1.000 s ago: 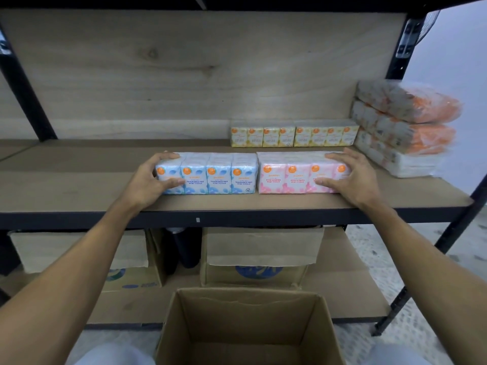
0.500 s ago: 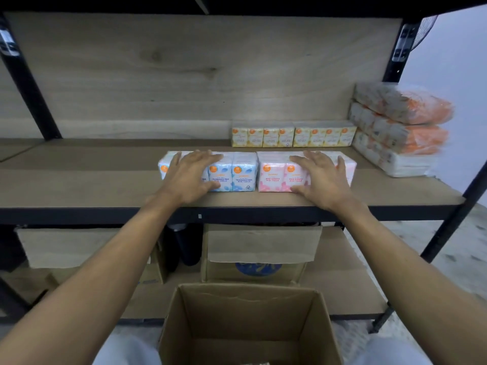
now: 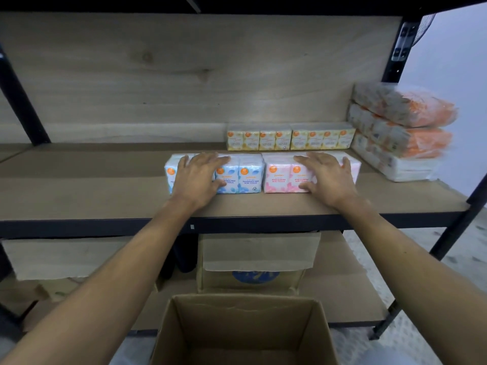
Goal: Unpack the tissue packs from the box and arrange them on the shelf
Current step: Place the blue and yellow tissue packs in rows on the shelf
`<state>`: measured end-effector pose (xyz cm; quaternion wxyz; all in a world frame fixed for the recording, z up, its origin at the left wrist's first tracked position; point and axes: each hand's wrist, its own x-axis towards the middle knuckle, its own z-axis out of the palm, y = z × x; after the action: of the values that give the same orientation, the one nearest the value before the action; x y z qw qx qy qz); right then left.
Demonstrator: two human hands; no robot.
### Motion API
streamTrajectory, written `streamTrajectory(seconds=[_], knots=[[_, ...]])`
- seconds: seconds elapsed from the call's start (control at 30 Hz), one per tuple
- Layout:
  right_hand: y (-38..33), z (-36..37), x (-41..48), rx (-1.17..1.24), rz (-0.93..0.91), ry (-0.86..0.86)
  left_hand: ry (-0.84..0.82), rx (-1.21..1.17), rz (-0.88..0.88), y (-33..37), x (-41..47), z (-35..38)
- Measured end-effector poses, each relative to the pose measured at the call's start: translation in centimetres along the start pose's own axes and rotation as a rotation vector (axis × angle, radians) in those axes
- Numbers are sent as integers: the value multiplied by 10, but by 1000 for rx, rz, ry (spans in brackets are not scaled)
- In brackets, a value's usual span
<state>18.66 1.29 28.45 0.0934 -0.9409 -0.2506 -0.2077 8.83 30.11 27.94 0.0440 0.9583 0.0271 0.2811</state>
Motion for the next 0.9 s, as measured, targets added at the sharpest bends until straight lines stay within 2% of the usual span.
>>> streamTrajectory(seconds=[0.5, 0.9], knots=[[76, 18, 52, -34, 22, 19, -25, 67, -6, 47, 71, 46], [126, 32, 79, 52, 40, 39, -64, -18, -42, 72, 108, 77]])
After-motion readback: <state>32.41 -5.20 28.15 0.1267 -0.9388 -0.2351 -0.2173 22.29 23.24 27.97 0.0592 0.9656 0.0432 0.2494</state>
